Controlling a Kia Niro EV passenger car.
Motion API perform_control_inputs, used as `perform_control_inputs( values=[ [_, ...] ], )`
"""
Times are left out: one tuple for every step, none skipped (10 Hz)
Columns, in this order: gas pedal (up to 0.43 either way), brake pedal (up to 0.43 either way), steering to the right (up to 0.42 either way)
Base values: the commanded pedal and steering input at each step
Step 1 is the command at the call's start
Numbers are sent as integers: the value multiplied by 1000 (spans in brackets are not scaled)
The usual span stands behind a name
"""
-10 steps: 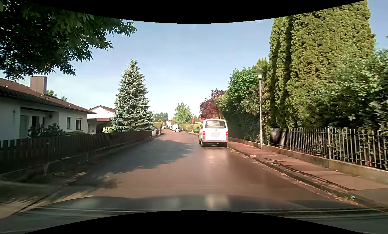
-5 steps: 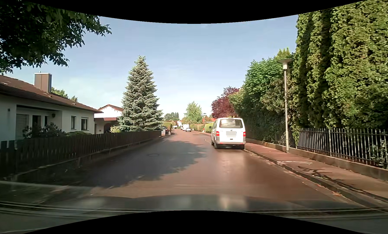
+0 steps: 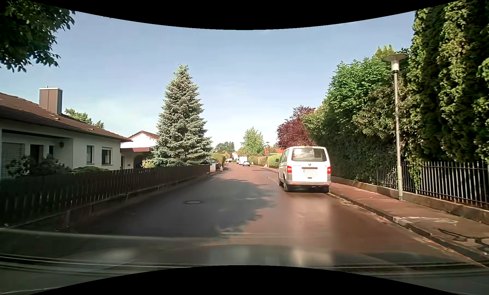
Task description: Follow the waypoints while adhering to traffic rules and regulations
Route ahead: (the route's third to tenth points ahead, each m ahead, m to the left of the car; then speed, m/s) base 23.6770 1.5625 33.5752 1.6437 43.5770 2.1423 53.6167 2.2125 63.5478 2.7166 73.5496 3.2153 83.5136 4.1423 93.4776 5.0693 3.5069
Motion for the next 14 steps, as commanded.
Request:
perform_control_inputs(
  values=[
    [79, 0, -54],
    [79, 0, -51],
    [79, 0, -48],
    [79, 0, -36],
    [79, 0, -28],
    [79, 0, -24],
    [79, 0, -18],
    [79, 0, -12],
    [87, 0, -9],
    [87, 0, -9],
    [87, 0, -9],
    [98, 0, -7],
    [98, 0, -6],
    [98, 0, -6]
  ],
)
